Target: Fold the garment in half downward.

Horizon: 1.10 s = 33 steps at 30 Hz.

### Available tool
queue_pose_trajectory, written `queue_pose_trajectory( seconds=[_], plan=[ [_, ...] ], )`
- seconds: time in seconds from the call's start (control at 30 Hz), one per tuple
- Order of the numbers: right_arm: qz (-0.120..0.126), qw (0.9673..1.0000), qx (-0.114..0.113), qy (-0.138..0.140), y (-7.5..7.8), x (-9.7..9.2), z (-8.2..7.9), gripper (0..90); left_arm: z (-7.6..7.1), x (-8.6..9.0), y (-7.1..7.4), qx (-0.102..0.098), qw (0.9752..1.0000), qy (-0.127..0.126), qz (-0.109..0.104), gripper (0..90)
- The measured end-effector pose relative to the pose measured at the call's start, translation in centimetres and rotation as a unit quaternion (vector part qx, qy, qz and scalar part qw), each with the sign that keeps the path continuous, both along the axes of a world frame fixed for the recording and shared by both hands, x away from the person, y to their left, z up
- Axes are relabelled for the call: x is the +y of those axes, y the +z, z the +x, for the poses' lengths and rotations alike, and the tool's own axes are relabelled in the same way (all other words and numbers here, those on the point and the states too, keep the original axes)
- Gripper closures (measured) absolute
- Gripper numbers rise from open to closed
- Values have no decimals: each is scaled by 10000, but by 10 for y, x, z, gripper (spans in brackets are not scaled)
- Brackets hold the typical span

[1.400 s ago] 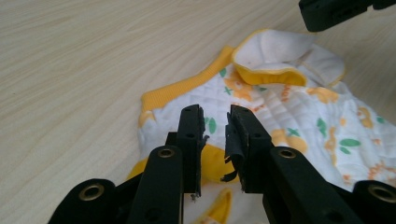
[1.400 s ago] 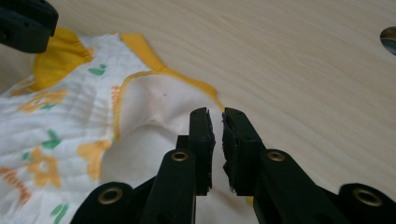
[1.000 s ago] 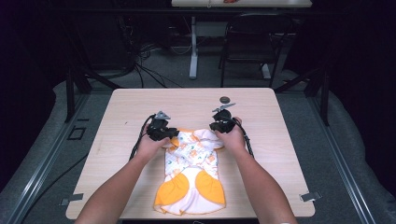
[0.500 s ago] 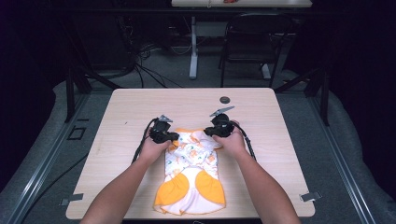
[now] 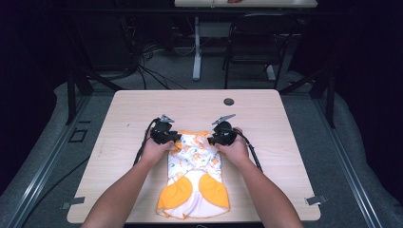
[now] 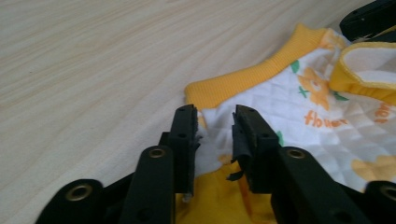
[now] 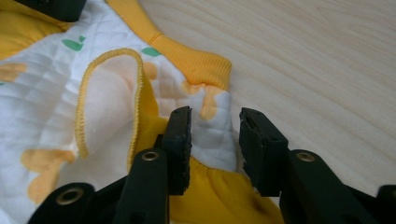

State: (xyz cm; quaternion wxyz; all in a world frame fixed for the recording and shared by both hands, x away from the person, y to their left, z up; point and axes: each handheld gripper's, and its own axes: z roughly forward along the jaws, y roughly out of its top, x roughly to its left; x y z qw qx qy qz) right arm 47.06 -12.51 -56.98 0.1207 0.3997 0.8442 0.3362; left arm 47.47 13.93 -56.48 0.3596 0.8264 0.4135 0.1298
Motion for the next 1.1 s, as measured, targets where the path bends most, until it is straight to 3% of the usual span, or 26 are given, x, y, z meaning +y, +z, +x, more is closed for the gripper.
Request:
queue_pose_trajectory(
  seconds=[0.1,0.2,0.33,0.4,0.47,0.63,0.7,0.77,0.9,1.1],
  plan=[
    [-109,9999,-42,-25,0,1,1,585,2,3,-1,66,10000,48,39,626],
    [-40,10000,5,-45,0,-1,2,578,3,4,-3,124,9999,93,69,587],
    [101,9999,137,-25,-3,-6,6,624,3,4,-7,175,9998,77,113,553],
    [49,10000,30,37,-4,-6,6,648,3,4,-9,191,9997,63,98,550],
    [-21,9999,10,131,-3,-5,5,693,3,6,-9,192,9998,23,68,568],
    [-3,9997,61,219,-3,-1,4,809,2,4,-9,212,9997,-99,64,706],
    [69,9997,79,228,-3,0,3,854,3,4,-10,250,9997,-50,-30,753],
    [-23,9996,110,269,-2,1,3,879,3,5,-10,273,9996,-32,-57,785],
    [-96,9997,52,218,-1,3,2,889,4,5,-9,342,9994,-41,-78,832],
    [-180,9995,-114,243,5,3,-1,891,3,6,-2,264,9996,-72,-61,867]
  ],
)
